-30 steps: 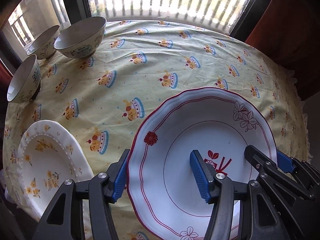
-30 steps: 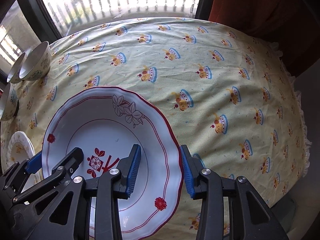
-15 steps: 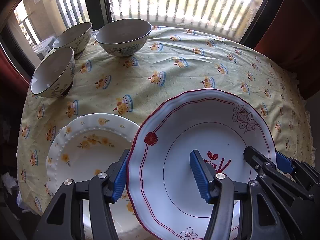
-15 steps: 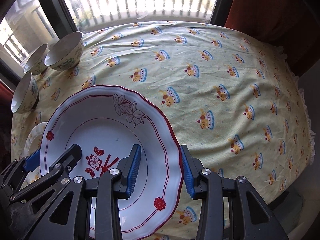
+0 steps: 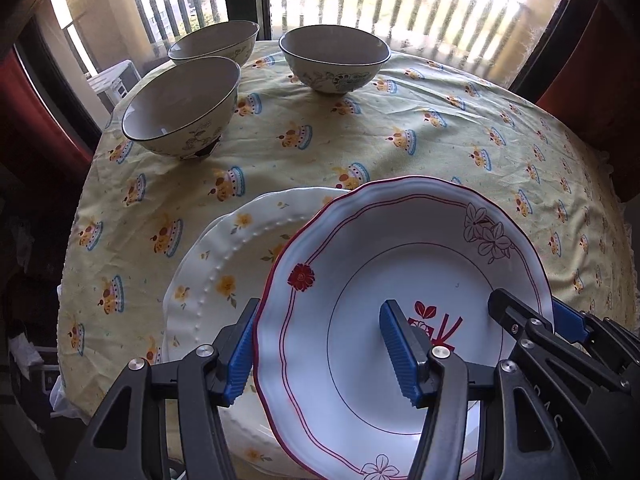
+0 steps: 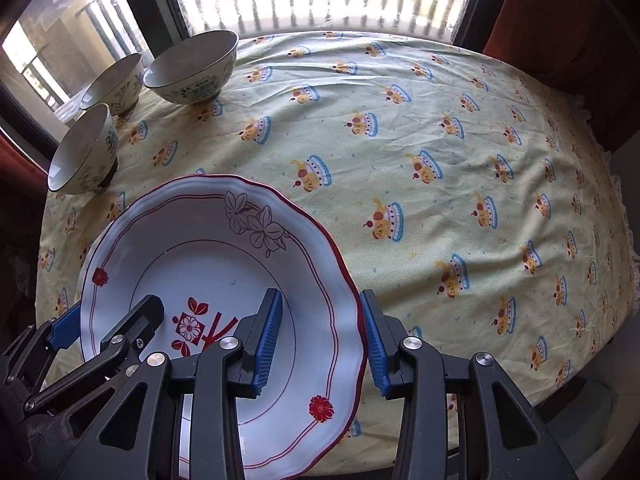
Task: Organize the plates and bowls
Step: 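Lift the red-rimmed plate with both grippers and carry it over the plate stack, then lower the red-rimmed plate onto the plate stack and open both grippers, then move both grippers to a white green-rimmed bowl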
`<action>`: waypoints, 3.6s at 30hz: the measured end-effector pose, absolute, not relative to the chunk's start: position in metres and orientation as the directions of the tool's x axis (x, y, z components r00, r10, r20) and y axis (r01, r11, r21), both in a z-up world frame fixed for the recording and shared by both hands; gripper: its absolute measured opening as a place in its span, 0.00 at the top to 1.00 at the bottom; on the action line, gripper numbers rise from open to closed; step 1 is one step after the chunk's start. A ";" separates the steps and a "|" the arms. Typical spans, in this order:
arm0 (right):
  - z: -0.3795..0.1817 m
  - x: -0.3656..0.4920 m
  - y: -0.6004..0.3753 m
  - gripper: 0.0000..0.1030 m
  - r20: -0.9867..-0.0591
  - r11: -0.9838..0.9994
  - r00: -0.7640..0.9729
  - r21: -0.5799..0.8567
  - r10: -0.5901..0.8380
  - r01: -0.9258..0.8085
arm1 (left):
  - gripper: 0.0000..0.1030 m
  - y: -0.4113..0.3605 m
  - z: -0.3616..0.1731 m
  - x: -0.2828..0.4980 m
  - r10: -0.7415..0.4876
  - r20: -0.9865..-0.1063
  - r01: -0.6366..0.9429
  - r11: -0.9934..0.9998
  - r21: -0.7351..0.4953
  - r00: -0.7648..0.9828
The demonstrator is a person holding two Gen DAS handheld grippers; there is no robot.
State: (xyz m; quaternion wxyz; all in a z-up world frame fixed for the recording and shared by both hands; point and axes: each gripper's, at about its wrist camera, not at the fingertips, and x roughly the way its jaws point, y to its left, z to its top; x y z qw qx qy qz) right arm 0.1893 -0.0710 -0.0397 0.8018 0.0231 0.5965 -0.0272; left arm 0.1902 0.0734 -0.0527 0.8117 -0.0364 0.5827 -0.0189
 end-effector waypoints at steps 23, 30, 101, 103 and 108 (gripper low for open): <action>-0.060 0.190 -0.027 0.57 -0.963 0.999 0.268 -0.042 -0.035 -0.021 | 0.42 0.104 -0.077 0.180 -0.045 -0.954 -0.074 0.995 -0.070 0.296; -0.051 0.181 -0.039 0.64 -0.962 1.000 0.273 -0.006 -0.001 -0.016 | 0.41 0.106 -0.078 0.181 -0.059 -0.956 -0.077 0.993 -0.085 0.288; 0.006 0.232 -0.054 0.40 -0.885 0.984 0.435 0.118 0.165 -0.134 | 0.10 0.110 -0.016 0.216 0.079 -0.891 -0.154 0.988 0.011 0.446; 0.011 0.238 -0.047 0.40 -0.881 0.983 0.441 0.129 0.174 -0.130 | 0.10 0.117 -0.012 0.224 0.096 -0.883 -0.154 0.988 0.028 0.460; 0.017 0.255 -0.018 0.40 -0.868 0.986 0.468 0.132 0.163 -0.100 | 0.15 0.145 -0.010 0.249 0.091 -0.872 -0.127 0.991 0.033 0.481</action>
